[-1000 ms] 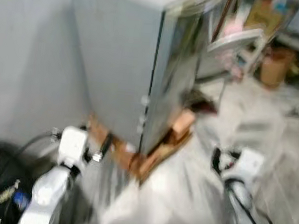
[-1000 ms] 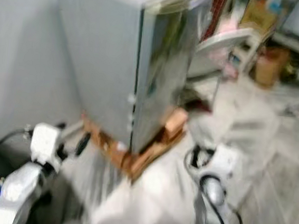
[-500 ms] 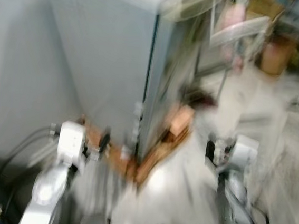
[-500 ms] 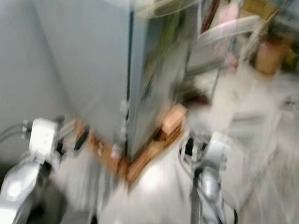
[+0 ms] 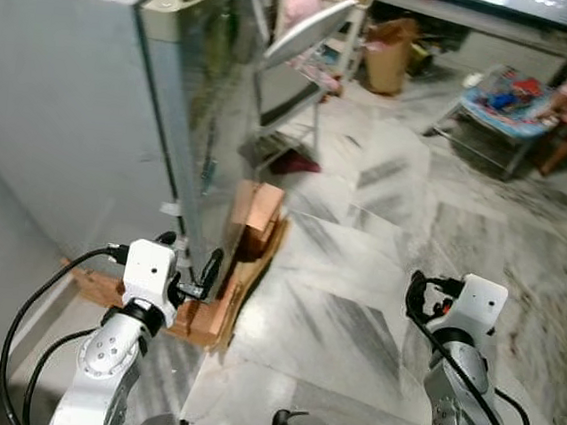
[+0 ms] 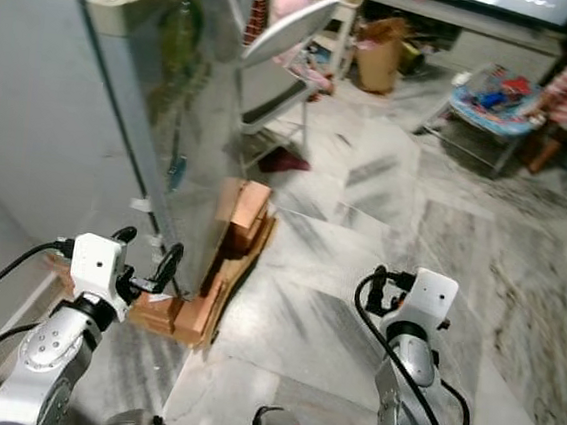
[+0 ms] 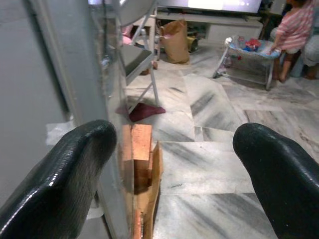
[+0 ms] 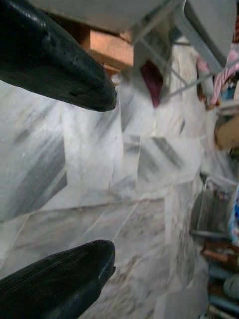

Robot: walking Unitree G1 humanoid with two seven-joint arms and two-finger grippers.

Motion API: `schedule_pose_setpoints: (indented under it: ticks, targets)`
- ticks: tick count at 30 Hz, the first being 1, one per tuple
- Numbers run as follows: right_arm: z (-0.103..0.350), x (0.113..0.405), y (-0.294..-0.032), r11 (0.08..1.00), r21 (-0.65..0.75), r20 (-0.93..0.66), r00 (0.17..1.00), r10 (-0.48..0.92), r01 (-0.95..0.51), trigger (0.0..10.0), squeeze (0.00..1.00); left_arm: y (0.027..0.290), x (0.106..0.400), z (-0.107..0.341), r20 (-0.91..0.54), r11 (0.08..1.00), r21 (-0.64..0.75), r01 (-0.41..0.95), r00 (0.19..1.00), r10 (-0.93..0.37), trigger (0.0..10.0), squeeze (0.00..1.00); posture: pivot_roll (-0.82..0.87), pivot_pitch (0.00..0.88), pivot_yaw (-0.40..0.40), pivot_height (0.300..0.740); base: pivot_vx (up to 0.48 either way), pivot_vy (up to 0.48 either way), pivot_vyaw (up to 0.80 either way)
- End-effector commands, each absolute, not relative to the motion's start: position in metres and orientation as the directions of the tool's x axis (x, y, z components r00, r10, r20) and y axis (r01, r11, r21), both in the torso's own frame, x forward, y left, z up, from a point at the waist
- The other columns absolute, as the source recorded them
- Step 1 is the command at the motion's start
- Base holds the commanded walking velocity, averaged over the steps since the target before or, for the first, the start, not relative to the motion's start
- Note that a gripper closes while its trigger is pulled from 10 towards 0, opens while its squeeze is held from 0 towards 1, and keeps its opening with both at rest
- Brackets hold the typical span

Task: Restocking fridge

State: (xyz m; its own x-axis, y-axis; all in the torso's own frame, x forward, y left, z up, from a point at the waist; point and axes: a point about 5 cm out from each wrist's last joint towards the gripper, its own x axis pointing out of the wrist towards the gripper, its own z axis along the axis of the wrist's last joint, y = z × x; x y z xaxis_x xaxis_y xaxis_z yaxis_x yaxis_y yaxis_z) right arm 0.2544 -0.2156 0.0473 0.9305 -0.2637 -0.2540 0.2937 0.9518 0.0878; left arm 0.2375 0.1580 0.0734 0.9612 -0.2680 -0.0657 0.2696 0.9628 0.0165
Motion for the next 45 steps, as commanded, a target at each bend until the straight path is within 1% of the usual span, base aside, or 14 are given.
schedule_pose_setpoints:
  ticks: [1, 5, 11, 14, 18, 21, 23, 28, 32, 35, 42, 45]
  targets:
    - [0.051, 0.256, -0.217, 0.952, 0.084, -0.242, 0.933, -0.267, 0.294, 10.0, 0.0, 0.159, 0.237, 0.076, -0.056, 0.962, 0.017, 0.271, 0.961, -0.27, 10.0, 0.0, 0.08, 0.113, -0.053, 0.74, 0.0, 0.0, -0.8]
    - [0.051, 0.254, -0.217, 0.952, 0.083, -0.247, 0.931, -0.268, 0.296, 10.0, 0.0, 0.158, 0.235, 0.075, -0.06, 0.963, 0.016, 0.271, 0.961, -0.269, 10.0, 0.0, 0.08, 0.113, -0.056, 0.74, 0.0, 0.0, -0.8]
    - [0.049, 0.252, -0.217, 0.952, 0.082, -0.256, 0.93, -0.265, 0.294, 10.0, 0.0, 0.162, 0.236, 0.072, -0.066, 0.976, 0.036, 0.216, 0.975, -0.213, 10.0, 0.0, 0.08, 0.111, -0.065, 0.74, 0.0, 0.0, -0.8]
    - [0.048, 0.252, -0.217, 0.953, 0.081, -0.259, 0.929, -0.264, 0.293, 10.0, 0.0, 0.162, 0.237, 0.072, -0.069, 0.976, 0.032, 0.214, 0.975, -0.211, 10.0, 0.0, 0.09, 0.108, -0.067, 0.74, 0.0, 0.0, -0.8]
    - [0.047, 0.25, -0.217, 0.953, 0.08, -0.263, 0.928, -0.263, 0.293, 10.0, 0.0, 0.171, 0.239, 0.071, -0.068, 0.986, 0.06, 0.157, 0.986, -0.153, 10.0, 0.0, 0.08, 0.101, -0.07, 0.74, 0.0, 0.0, -0.74]
    - [0.046, 0.249, -0.218, 0.953, 0.076, -0.269, 0.926, -0.263, 0.293, 10.0, 0.0, 0.173, 0.237, 0.07, -0.072, 0.987, 0.054, 0.151, 0.987, -0.147, 10.0, 0.0, 0.08, 0.1, -0.071, 0.74, 0.0, 0.0, -0.65]
    - [0.046, 0.249, -0.218, 0.954, 0.076, -0.27, 0.927, -0.262, 0.291, 10.0, 0.0, 0.171, 0.234, 0.068, -0.077, 0.984, 0.038, 0.175, 0.982, -0.172, 10.0, 0.0, 0.08, 0.098, -0.072, 0.74, 0.0, 0.0, -0.8]
    - [0.048, 0.25, -0.218, 0.954, 0.075, -0.266, 0.928, -0.26, 0.289, 10.0, 0.0, 0.166, 0.233, 0.068, -0.073, 0.981, 0.025, 0.19, 0.979, -0.188, 10.0, 0.0, 0.08, 0.1, -0.073, 0.74, 0.12, 0.0, -0.8]
    - [0.048, 0.25, -0.218, 0.955, 0.074, -0.265, 0.929, -0.259, 0.287, 10.0, 0.0, 0.167, 0.233, 0.069, -0.067, 0.984, 0.034, 0.174, 0.983, -0.171, 10.0, 0.0, 0.08, 0.101, -0.073, 0.74, 0.295, 0.0, -0.8]
    - [0.048, 0.25, -0.218, 0.955, 0.075, -0.265, 0.929, -0.259, 0.287, 10.0, 0.0, 0.168, 0.234, 0.069, -0.068, 0.986, 0.043, 0.161, 0.985, -0.158, 10.0, 0.0, 0.08, 0.101, -0.073, 0.74, 0.0, 0.0, -0.8]
    - [0.047, 0.247, -0.218, 0.955, 0.073, -0.269, 0.928, -0.259, 0.288, 10.0, 0.0, 0.181, 0.233, 0.066, -0.075, 0.996, 0.055, 0.072, 0.995, -0.067, 10.0, 0.0, 0.07, 0.11, -0.071, 0.74, 0.0, 0.0, -0.06]
    - [0.047, 0.246, -0.218, 0.955, 0.072, -0.271, 0.927, -0.259, 0.288, 10.0, 0.0, 0.185, 0.231, 0.065, -0.081, 0.997, 0.055, 0.057, 0.995, -0.052, 10.0, 0.0, 0.08, 0.113, -0.072, 0.74, 0.0, 0.0, 0.0]
